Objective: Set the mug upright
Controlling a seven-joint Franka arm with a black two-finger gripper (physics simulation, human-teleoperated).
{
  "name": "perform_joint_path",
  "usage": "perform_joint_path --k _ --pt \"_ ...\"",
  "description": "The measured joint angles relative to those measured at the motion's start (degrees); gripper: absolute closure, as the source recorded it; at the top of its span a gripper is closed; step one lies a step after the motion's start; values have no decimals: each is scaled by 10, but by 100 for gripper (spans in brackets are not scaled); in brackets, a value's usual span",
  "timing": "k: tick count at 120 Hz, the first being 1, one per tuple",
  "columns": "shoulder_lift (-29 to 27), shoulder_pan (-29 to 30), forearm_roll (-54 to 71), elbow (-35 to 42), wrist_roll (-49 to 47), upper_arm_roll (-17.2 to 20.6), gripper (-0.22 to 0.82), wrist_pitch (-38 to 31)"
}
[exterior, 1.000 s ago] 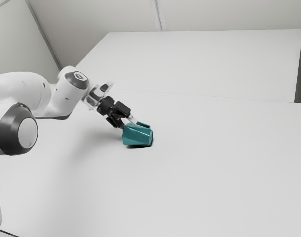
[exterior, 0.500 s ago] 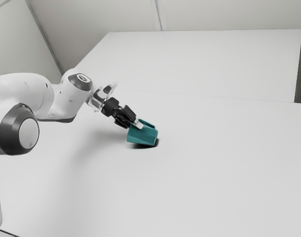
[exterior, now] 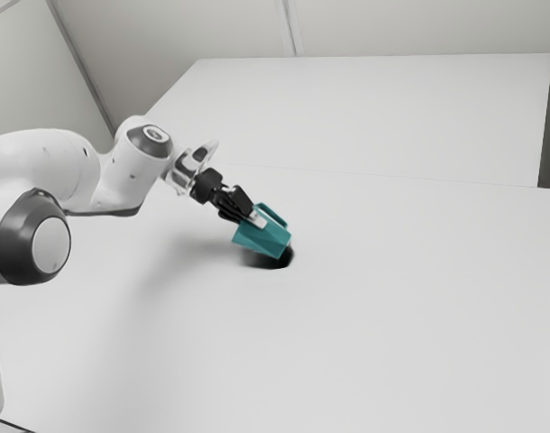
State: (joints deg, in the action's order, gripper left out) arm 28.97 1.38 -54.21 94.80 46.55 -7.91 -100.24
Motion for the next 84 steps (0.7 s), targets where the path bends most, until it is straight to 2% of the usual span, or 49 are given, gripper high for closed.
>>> perform_joint_path --k 25,84 --pt "-36 -17 29 -1 -6 0 77 -2" --pt "-106 -75 270 1 -80 0 78 -13"
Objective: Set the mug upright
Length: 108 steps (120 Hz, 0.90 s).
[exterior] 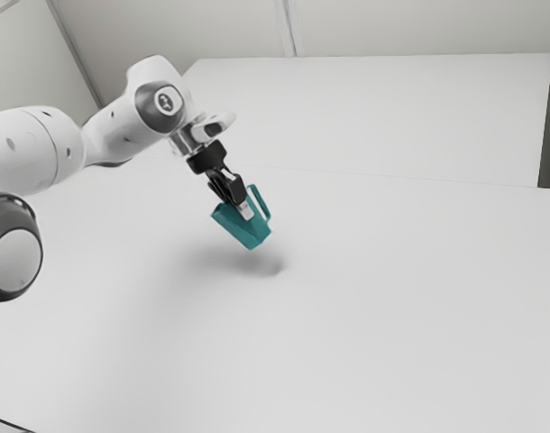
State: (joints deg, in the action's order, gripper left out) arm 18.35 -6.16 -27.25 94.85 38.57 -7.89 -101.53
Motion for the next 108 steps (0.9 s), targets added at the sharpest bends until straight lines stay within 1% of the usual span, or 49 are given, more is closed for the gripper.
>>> perform_joint_path --k 17,32,72,108 --pt "-22 -19 66 7 -33 1 78 -17" --pt "-25 -31 117 13 -69 3 77 -36" --pt "13 -52 194 3 -146 3 77 -82" --pt "24 -64 258 1 -189 3 77 -109"
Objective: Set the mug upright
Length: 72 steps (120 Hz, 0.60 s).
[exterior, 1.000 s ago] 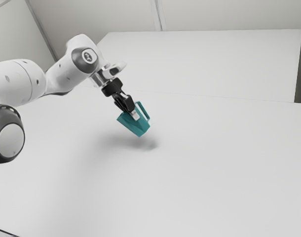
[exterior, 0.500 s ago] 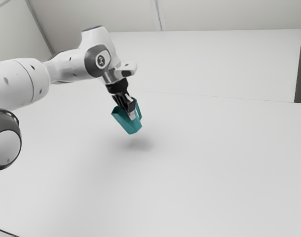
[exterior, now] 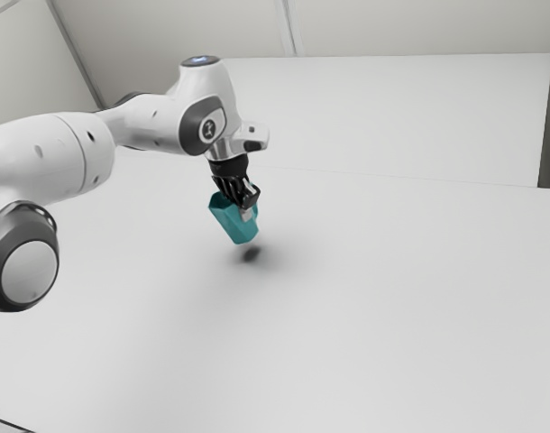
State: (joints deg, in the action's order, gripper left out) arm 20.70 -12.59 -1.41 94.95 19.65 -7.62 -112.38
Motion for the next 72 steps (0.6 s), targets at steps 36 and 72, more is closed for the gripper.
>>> perform_joint_path --k 36,72 --pt "22 -6 66 0 -25 0 77 -11" --pt "36 -10 81 0 -40 1 77 -16"
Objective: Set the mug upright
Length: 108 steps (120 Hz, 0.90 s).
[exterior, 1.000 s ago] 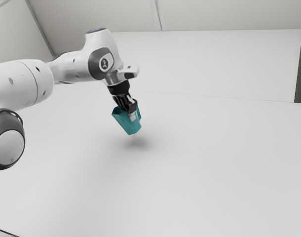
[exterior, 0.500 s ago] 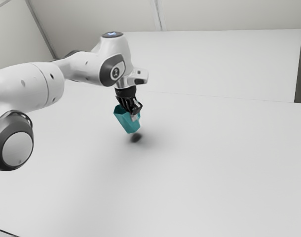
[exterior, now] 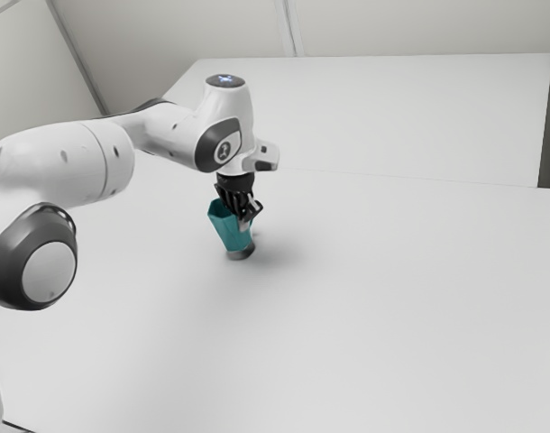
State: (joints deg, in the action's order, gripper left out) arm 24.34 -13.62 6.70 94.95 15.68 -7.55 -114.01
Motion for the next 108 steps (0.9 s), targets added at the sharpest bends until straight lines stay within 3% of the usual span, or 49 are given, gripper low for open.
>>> perform_joint_path --k 33,54,66,81,108 --pt "8 0 1 1 -8 0 77 -7" --pt "9 0 -7 2 -9 -1 40 -7" --pt "4 0 -9 1 -9 -1 25 -7" --pt "-24 0 -12 2 -9 0 14 -4" --pt "-156 3 -64 4 -10 0 5 53"
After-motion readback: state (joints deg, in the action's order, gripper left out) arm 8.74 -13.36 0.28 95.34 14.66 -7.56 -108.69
